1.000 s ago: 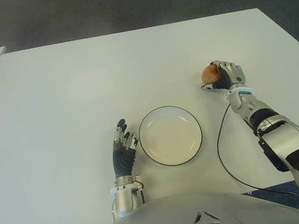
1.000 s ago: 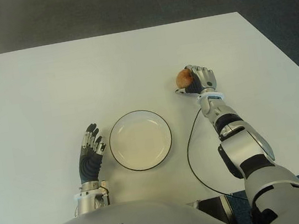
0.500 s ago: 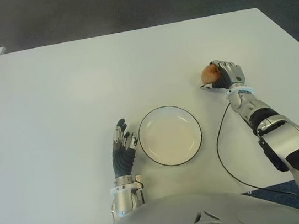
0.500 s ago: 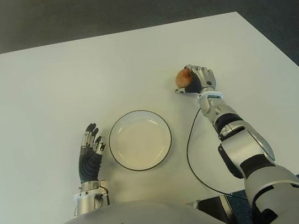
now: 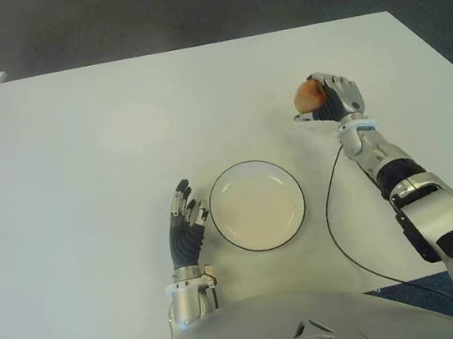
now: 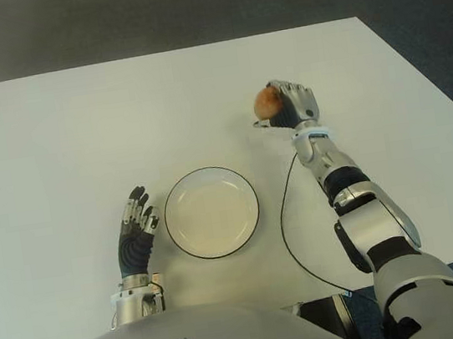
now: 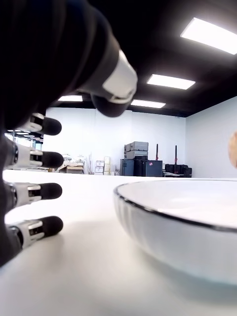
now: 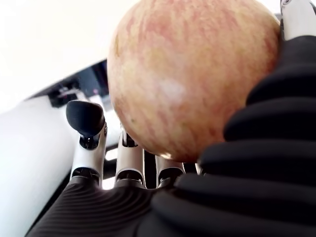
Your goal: Put the apples into the plate.
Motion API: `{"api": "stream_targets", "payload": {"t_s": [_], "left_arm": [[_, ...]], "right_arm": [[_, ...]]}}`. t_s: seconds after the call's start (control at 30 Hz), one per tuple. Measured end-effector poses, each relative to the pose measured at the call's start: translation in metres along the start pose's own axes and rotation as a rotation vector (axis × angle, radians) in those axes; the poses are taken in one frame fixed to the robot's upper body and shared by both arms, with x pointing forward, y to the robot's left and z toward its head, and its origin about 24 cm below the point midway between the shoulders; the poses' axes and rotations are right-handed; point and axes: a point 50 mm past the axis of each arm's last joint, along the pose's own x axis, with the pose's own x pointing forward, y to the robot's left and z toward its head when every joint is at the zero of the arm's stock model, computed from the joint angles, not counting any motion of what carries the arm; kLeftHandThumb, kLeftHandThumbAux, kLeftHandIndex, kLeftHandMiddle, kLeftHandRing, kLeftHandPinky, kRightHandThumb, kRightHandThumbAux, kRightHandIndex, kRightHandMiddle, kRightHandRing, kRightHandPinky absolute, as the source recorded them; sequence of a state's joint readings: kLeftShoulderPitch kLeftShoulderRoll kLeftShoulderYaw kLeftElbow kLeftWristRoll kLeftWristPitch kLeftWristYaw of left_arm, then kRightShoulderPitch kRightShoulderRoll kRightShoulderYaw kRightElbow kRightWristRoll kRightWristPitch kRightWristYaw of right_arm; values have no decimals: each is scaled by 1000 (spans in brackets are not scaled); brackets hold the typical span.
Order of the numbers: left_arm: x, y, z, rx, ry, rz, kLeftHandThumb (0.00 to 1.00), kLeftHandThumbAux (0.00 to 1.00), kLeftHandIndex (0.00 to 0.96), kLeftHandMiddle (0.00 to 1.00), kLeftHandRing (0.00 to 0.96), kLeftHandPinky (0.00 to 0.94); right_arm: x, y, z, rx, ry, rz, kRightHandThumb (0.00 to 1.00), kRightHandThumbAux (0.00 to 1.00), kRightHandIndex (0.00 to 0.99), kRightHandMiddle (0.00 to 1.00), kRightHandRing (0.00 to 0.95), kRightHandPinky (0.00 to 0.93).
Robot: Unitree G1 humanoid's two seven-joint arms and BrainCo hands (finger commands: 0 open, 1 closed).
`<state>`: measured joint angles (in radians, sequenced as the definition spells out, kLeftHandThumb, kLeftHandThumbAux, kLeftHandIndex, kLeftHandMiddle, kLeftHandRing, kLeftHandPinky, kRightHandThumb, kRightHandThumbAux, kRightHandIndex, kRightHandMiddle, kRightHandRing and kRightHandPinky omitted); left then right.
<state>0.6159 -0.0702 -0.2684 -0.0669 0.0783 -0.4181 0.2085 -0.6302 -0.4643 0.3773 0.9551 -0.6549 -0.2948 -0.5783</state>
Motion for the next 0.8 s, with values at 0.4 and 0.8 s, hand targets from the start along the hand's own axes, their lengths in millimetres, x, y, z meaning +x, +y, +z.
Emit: {"api": "stream_targets", "payload": {"t_s": [0.4,0.8], "left_arm": [[0,1,0,5,11,5,166,564,12,52,30,20],[0,1,0,11,15,12,151,580,19,55,28,20]], "right_arm": [[-1,-16,26,88,-128,-48,382,794,790,876,847,828],[-41,-18,70,177,-313,51,324,801,795,861,840,821]]}}
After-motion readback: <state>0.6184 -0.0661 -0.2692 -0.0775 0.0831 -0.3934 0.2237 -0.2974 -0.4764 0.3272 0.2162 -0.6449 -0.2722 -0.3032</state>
